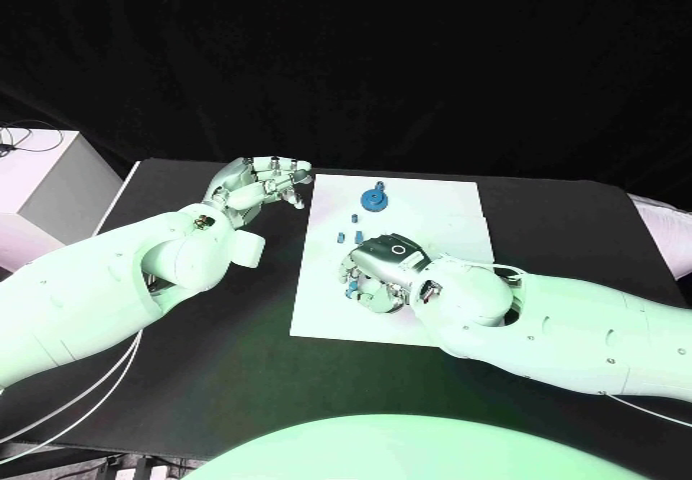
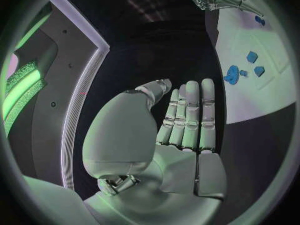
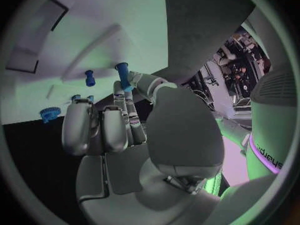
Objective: Assemble the parts on the task board
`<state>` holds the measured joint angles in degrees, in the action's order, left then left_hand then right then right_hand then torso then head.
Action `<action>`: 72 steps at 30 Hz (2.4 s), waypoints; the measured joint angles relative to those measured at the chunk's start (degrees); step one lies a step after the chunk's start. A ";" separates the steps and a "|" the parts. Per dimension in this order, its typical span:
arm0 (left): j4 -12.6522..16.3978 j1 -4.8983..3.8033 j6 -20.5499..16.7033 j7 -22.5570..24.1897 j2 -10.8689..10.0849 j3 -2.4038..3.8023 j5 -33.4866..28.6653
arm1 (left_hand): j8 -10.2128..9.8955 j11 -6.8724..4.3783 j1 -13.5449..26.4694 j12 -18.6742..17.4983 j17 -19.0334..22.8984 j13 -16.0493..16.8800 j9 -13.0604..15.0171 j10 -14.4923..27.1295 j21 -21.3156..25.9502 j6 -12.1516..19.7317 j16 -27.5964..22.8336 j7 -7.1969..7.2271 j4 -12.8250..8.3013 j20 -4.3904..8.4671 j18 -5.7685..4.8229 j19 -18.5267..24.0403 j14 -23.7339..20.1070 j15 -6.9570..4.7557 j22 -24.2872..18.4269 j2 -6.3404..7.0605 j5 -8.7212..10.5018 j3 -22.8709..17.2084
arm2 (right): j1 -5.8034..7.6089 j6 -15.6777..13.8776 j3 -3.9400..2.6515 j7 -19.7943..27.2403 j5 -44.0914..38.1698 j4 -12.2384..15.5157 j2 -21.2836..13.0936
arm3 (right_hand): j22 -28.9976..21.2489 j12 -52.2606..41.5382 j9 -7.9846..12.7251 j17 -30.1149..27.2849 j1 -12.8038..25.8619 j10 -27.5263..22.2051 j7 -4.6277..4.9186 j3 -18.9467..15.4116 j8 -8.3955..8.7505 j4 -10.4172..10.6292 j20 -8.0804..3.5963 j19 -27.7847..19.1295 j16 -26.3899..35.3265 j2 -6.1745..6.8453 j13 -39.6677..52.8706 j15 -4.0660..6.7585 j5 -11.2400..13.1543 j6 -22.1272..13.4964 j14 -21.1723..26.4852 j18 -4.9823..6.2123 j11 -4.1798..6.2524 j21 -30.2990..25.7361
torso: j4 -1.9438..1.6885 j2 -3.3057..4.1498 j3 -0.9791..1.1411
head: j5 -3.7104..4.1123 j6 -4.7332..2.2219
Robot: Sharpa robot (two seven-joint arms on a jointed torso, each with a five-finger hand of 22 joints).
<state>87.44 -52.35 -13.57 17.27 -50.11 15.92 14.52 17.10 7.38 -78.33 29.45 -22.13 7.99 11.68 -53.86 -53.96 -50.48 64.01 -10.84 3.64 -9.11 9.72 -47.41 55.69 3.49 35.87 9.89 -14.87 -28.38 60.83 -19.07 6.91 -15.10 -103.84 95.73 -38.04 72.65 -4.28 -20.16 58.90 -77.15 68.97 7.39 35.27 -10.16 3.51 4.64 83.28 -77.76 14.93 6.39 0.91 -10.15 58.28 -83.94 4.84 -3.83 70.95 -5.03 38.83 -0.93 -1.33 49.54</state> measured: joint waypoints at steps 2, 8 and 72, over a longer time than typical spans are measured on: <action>-0.01 0.00 0.00 0.00 0.00 0.00 0.00 | 0.00 0.00 0.00 0.00 0.00 0.00 0.00 0.00 0.00 0.00 0.00 0.00 0.00 0.00 0.00 0.00 0.00 0.00 0.00 0.00 0.00 0.00 | -0.10 -0.01 0.11 0.23 0.20 -0.06 -0.16 | -1.82 0.30 0.09 -1.46 1.04 -2.83 -0.11 -2.15 0.73 0.18 0.60 -0.60 0.71 0.46 -1.01 -0.32 0.50 -1.19 0.15 0.00 -0.72 -2.22 | -0.01 -0.01 0.00 | 0.03 -0.06; -0.04 0.00 0.00 -0.01 0.00 0.00 0.00 | 0.00 0.00 0.00 0.00 0.00 0.00 0.00 0.00 0.00 0.00 0.00 0.00 0.00 0.00 0.00 0.00 0.00 0.00 0.00 0.00 0.00 0.00 | -0.19 -0.40 0.16 0.66 0.63 -0.08 -0.48 | -8.65 -0.91 0.89 -6.02 -1.84 -9.53 -0.52 -13.94 3.04 1.91 1.31 -2.56 3.24 -1.10 -2.46 -1.12 0.89 -3.99 0.95 0.91 -1.75 -10.53 | -0.01 -0.02 0.03 | 0.15 -0.23; -0.26 2.07 0.18 -0.13 -0.05 -0.01 -0.07 | 0.30 0.00 -0.25 0.22 0.06 -0.09 -0.07 0.00 0.22 0.00 -0.25 0.00 0.23 -0.01 -0.01 -0.41 0.00 0.00 -0.20 -0.25 0.00 0.23 | 1.99 -1.76 -0.08 -12.89 26.36 9.79 -27.25 | 2.30 -85.61 -2.56 16.06 10.12 15.06 -2.63 -42.86 -5.56 13.50 -1.94 0.72 -12.04 -6.10 68.56 2.16 -9.16 2.68 -0.08 -3.14 3.03 16.25 | 0.82 -0.45 0.20 | 7.75 -3.36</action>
<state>87.18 -50.29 -13.38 17.14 -50.16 15.90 14.45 17.40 7.38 -78.58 29.67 -22.06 7.90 11.61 -53.86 -53.75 -50.47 63.76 -10.84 3.88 -9.12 9.72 -47.82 55.69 3.49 35.67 9.64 -14.87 -28.14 62.82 -20.83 6.83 -27.99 -77.48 105.53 -65.30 74.94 -89.89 -22.73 74.96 -67.03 84.03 4.76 -7.59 -15.72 17.01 2.70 84.00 -89.80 8.83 74.95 3.07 -19.31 60.96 -84.02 1.70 -0.80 87.21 -4.21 38.38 -0.73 6.42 46.18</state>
